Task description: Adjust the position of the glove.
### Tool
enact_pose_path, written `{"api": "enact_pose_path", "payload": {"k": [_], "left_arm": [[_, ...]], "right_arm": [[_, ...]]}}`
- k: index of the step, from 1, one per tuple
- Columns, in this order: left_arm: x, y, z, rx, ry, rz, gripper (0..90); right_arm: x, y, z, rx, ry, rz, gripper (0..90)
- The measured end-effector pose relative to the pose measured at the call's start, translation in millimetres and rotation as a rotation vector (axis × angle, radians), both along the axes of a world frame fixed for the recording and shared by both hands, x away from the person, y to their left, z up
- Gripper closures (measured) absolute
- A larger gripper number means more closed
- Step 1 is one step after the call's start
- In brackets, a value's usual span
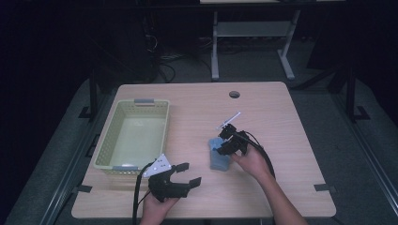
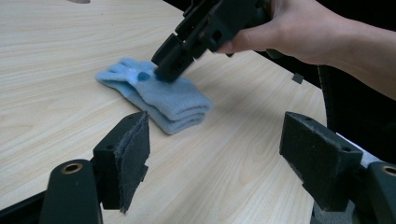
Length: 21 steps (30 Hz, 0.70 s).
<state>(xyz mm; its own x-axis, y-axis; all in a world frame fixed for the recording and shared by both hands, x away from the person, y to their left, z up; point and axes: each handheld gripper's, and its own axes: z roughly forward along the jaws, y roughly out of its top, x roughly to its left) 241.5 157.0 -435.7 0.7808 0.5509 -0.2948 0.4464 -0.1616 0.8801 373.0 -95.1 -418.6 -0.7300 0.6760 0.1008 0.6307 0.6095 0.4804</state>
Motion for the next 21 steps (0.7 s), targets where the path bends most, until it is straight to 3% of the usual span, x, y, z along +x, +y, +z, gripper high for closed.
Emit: {"api": "enact_pose_path", "payload": {"k": [2, 5, 12, 17, 21], "left_arm": [[-0.3, -0.5, 0.0, 0.002, 0.0, 0.0, 24.0], [-0.6, -0.4, 0.0, 0.002, -0.001, 0.001, 24.0], [0.0, 0.7, 0.4, 0.0, -0.001, 0.004, 24.0], [-0.2, -0.5, -0.1, 0.004, 0.003, 0.0, 24.0], [-0.4, -1.3, -0.5, 0.004, 0.005, -0.002, 24.1]], "right_arm": [[0.3, 2.0, -1.0, 0.015, -0.007, -0.01, 81.4], [1.8, 5.4, -4.7, 0.011, 0.003, -0.01, 83.0], [6.0, 11.6, -16.4, -0.003, 0.022, -0.014, 83.6], [4.7, 13.1, -16.4, -0.022, 0.024, -0.003, 80.6], [1.1, 11.9, -10.7, -0.008, -0.008, 0.0, 80.6]]}}
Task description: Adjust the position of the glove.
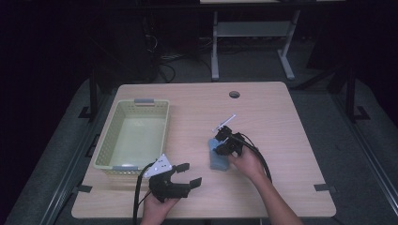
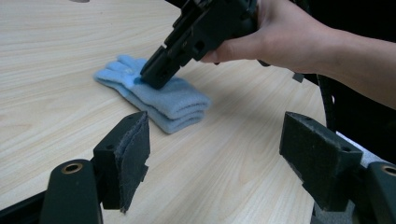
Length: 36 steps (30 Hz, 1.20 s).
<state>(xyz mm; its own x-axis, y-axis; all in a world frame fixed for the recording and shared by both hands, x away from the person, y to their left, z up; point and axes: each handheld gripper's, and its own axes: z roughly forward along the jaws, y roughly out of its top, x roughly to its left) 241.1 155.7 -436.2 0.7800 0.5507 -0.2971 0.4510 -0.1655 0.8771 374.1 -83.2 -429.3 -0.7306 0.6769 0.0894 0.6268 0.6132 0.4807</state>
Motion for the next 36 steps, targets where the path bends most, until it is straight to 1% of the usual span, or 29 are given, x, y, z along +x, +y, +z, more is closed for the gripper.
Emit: {"api": "enact_pose_path", "payload": {"k": [1, 4, 6, 7, 10, 13, 15, 16, 19, 21, 23, 24, 25, 28, 29, 31, 32, 33, 34, 36], "left_arm": [[0.1, -0.3, -0.2, -0.003, 0.003, 0.001, 24.1], [0.8, -0.4, -0.4, -0.001, 0.004, -0.001, 24.1], [0.9, -0.4, -0.5, -0.001, 0.004, -0.002, 24.1], [0.7, -0.5, -0.5, -0.002, 0.007, 0.0, 24.1], [1.4, 0.1, -0.8, -0.001, 0.009, 0.0, 24.1], [1.1, -0.5, -1.1, -0.008, 0.018, 0.003, 24.1], [1.5, -1.2, -1.3, -0.001, 0.009, -0.002, 24.2], [1.5, -1.9, -1.5, 0.0, 0.012, -0.001, 24.2], [2.7, -4.9, -2.5, -0.004, 0.026, 0.004, 24.3], [3.7, -7.1, -3.3, -0.005, 0.035, 0.01, 24.3], [4.8, -8.7, -4.0, -0.012, 0.043, 0.017, 24.3], [5.8, -9.6, -4.8, -0.015, 0.041, 0.017, 24.3], [6.9, -10.5, -4.8, -0.01, 0.044, 0.016, 24.3], [10.9, -12.9, -3.9, -0.014, 0.052, 0.031, 24.3], [11.6, -13.5, -3.7, -0.016, 0.053, 0.035, 24.3], [16.3, -16.5, -1.1, -0.002, 0.065, 0.046, 24.3], [18.4, -18.5, 0.5, -0.011, 0.075, 0.055, 24.4], [20.4, -20.7, 2.2, -0.011, 0.074, 0.06, 24.4], [22.4, -24.4, 3.7, -0.012, 0.075, 0.07, 24.5], [27.4, -31.4, 5.3, 0.007, 0.078, 0.076, 24.5]], "right_arm": [[-0.7, -0.6, 1.3, 0.007, -0.004, 0.0, 81.5], [-1.2, -0.3, 0.5, -0.003, -0.005, 0.0, 82.3], [0.1, 0.6, -4.9, -0.012, 0.018, -0.004, 82.2], [0.4, 0.5, -6.4, -0.008, 0.023, -0.005, 81.8], [1.0, -3.4, -5.6, 0.029, 0.018, -0.016, 76.4], [-0.4, -9.4, -1.7, 0.053, 0.012, -0.03, 72.4], [-1.8, -13.7, 0.7, 0.067, 0.008, -0.039, 69.9], [-2.9, -17.1, 2.3, 0.079, 0.003, -0.047, 68.2], [-5.3, -25.9, 4.9, 0.114, 0.016, -0.072, 62.4], [-7.0, -32.6, 6.1, 0.148, 0.023, -0.096, 57.6], [-9.9, -40.9, 7.2, 0.19, 0.016, -0.13, 54.9], [-11.2, -45.4, 7.1, 0.215, 0.017, -0.143, 53.9], [-12.9, -49.2, 7.1, 0.232, 0.029, -0.16, 52.7], [-16.5, -57.4, 5.5, 0.25, 0.033, -0.186, 49.8], [-18.6, -61.1, 4.6, 0.264, 0.029, -0.194, 48.8], [-20.8, -63.6, 2.9, 0.266, 0.037, -0.213, 46.2], [-21.7, -64.7, 1.5, 0.26, 0.036, -0.22, 45.1], [-22.5, -66.0, -0.1, 0.258, 0.038, -0.234, 43.9], [-23.0, -67.1, -1.4, 0.266, 0.049, -0.249, 42.6], [-24.8, -69.9, -3.2, 0.289, 0.066, -0.269, 42.0]]}}
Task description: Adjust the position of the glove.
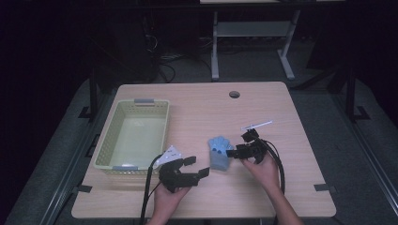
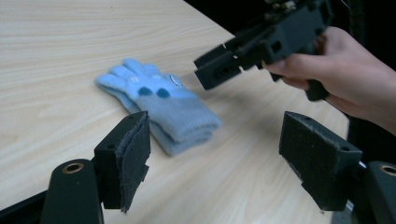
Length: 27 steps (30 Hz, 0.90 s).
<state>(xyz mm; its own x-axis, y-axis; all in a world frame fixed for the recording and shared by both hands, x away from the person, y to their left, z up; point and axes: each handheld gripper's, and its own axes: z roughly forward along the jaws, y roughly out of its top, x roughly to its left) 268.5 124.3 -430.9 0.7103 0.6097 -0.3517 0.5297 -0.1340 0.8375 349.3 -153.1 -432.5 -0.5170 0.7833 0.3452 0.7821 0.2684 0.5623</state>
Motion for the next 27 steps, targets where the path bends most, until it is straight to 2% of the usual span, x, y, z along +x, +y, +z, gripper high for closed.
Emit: {"api": "enact_pose_path", "payload": {"k": [5, 9, 11, 12, 15, 17, 23, 27], "left_arm": [[13.5, -15.5, -1.8, 0.025, 0.049, 0.007, 25.0], [26.4, -22.5, -3.7, 0.009, 0.121, 0.026, 25.1], [32.5, -23.9, -5.7, 0.006, 0.144, 0.026, 25.1], [36.8, -24.4, -8.0, 0.002, 0.168, 0.028, 25.2], [50.7, -23.1, -17.9, -0.027, 0.274, 0.053, 26.5], [57.0, -22.7, -23.5, -0.045, 0.319, 0.073, 28.2], [67.4, -21.6, -34.9, -0.063, 0.428, 0.096, 29.9], [71.2, -20.8, -39.0, -0.084, 0.477, 0.096, 33.2]], "right_arm": [[-5.0, -4.7, -5.6, 0.033, 0.019, -0.015, 40.2], [-7.2, -8.1, -8.0, 0.09, 0.038, -0.045, 39.9], [-7.7, -9.2, -9.4, 0.11, 0.037, -0.051, 39.8], [-8.0, -9.8, -10.1, 0.124, 0.04, -0.054, 39.6], [-8.1, -10.1, -13.4, 0.135, 0.038, -0.057, 39.2], [-8.0, -9.7, -16.9, 0.146, 0.045, -0.059, 39.2], [-8.8, -6.8, -22.8, 0.178, 0.069, -0.077, 39.9], [-10.3, -9.1, -27.0, 0.219, 0.079, -0.092, 40.8]]}}
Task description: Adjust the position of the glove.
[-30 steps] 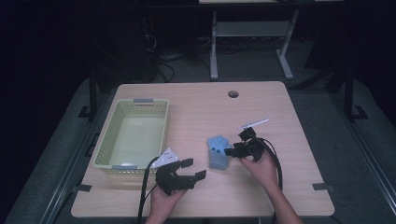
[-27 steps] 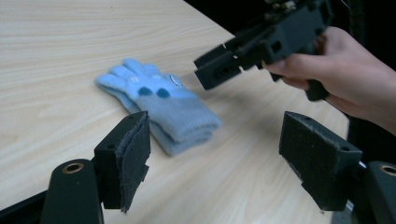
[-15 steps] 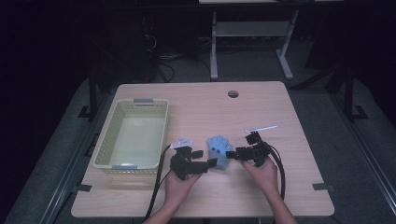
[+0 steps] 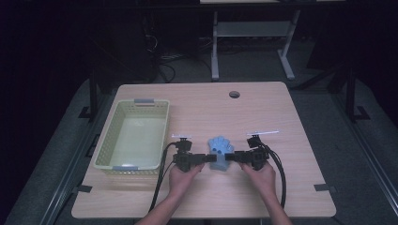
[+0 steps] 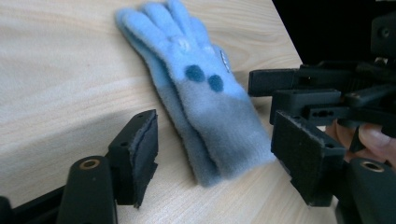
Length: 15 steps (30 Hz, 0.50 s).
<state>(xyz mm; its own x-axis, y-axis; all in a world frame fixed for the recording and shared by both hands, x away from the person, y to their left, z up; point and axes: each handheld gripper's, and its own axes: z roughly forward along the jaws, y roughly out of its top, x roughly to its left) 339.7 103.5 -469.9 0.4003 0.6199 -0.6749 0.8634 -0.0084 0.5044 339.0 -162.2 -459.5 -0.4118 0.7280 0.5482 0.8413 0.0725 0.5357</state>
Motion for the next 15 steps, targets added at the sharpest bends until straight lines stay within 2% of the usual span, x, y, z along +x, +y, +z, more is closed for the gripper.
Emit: {"api": "enact_pose_path", "payload": {"k": [2, 5, 8, 14, 15], "left_arm": [[0.6, -0.2, -0.9, -0.021, 0.014, -0.002, 34.7], [-0.1, -1.8, -0.9, -0.011, 0.011, -0.008, 37.1], [1.4, -0.6, -2.9, -0.013, 0.029, -0.011, 38.6], [2.9, -2.3, -5.4, -0.073, 0.07, -0.009, 42.4], [3.0, -2.4, -5.3, -0.071, 0.07, -0.007, 42.6]], "right_arm": [[-1.7, -1.4, -1.6, 0.013, 0.003, -0.004, 41.0], [-5.3, -3.4, -1.6, 0.036, 0.006, -0.013, 41.7], [-8.4, -4.5, -2.0, 0.058, 0.013, -0.018, 42.8], [-11.4, -3.1, -5.4, 0.077, 0.043, -0.03, 44.3], [-11.7, -2.5, -6.5, 0.081, 0.048, -0.033, 44.6]]}}
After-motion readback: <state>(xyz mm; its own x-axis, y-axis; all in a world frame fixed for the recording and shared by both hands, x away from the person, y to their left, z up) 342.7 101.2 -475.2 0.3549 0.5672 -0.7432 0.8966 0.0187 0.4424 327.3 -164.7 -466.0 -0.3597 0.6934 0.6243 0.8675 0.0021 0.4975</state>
